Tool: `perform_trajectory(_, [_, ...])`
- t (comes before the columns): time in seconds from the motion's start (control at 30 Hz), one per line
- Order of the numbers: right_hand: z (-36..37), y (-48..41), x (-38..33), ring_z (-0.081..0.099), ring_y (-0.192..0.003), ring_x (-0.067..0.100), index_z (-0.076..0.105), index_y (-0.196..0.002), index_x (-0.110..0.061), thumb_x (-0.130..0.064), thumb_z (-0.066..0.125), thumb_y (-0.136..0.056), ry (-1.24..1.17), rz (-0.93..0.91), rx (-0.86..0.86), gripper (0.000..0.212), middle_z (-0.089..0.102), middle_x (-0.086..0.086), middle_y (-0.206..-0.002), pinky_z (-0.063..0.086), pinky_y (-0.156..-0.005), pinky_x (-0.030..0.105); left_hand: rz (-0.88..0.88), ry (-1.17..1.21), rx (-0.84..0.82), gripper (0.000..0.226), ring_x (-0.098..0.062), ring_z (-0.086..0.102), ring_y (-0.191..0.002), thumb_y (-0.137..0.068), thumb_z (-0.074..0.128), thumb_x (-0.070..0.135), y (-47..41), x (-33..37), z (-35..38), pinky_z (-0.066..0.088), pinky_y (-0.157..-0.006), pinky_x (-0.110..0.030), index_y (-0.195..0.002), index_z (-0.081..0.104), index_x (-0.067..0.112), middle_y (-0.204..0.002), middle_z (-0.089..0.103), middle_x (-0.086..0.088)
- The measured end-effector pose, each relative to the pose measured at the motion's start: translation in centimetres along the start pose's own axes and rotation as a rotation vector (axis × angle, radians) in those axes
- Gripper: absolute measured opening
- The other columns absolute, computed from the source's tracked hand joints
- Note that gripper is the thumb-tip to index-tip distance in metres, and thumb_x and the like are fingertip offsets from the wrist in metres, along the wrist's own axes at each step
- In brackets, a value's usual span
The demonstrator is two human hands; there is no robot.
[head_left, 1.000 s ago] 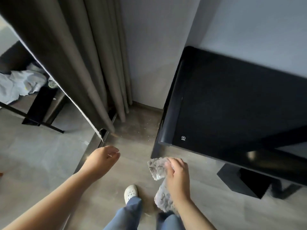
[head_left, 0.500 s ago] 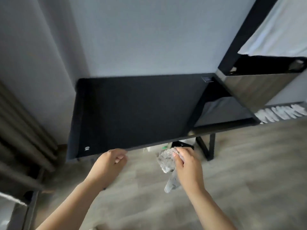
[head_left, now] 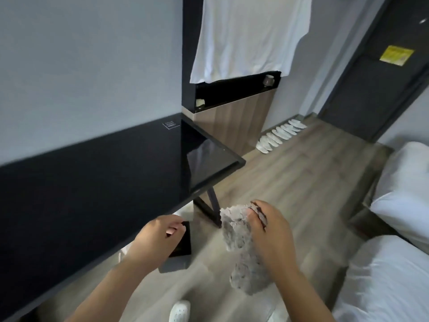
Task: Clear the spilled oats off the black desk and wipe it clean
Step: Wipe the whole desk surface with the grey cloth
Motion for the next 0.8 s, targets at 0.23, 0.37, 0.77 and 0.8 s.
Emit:
perform_trajectory(0.23, [-3.8, -9.7, 5.8, 0.057, -0.082, -0.001, 0.06, -0.098, -0.033, -0.038, 0.048, -0.097, -0.006, 0.135, 0.129, 0.012, 0.064, -0.016, -0.089, 0.042, -0.069, 0.014, 0.128, 0.019, -0.128, 0.014, 0.003, 0.06, -0.09, -0.092, 0.059, 0.028, -12.3, 6.9, 6.5, 0.047, -0.082, -0.016, -0.102, 0.063, 0.036, -0.097, 0.066, 0.016])
perform_trajectory(0.37, [-4.5, -16.0, 7.8, 0.057, -0.08, 0.0, 0.059, -0.098, -0.032, -0.038, 0.05, -0.097, -0.083, 0.235, 0.187, 0.01, 0.061, -0.018, -0.086, 0.037, -0.063, 0.009, 0.14, -0.005, -0.208, 0.016, 0.0, 0.06, -0.095, -0.093, 0.058, 0.03, -20.0, 9.4, 8.7, 0.048, -0.091, -0.024, -0.107, 0.062, 0.035, -0.101, 0.065, 0.013])
perform_trajectory(0.77, [-5.3, -37.3, 16.8, 0.054, -0.091, 0.007, 0.043, -0.134, -0.027, -0.023, 0.051, -0.094, -0.21, 0.416, 0.119, 0.041, 0.058, -0.01, -0.1, 0.036, -0.07, 0.019, 0.16, -0.048, -0.261, 0.024, 0.003, 0.056, -0.096, -0.095, 0.055, 0.031, -41.0, 17.9, 13.1, 0.041, -0.078, -0.011, -0.118, 0.059, 0.03, -0.108, 0.061, 0.016])
perform_trajectory(0.8, [-5.4, -39.2, 17.8, 0.052, -0.084, 0.004, 0.043, -0.133, -0.027, -0.023, 0.051, -0.095, -0.202, 0.411, 0.109, 0.039, 0.057, -0.012, -0.095, 0.034, -0.066, 0.014, 0.159, -0.053, -0.258, 0.024, 0.003, 0.056, -0.096, -0.094, 0.056, 0.031, -42.6, 18.4, 13.8, 0.041, -0.078, -0.011, -0.118, 0.059, 0.03, -0.108, 0.061, 0.016])
Point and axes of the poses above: each hand's wrist, its own y-axis away from the middle knuckle, its own z-axis out of the palm, x = y × z, the point moved 4 cm from there along -y, towards the middle knuckle
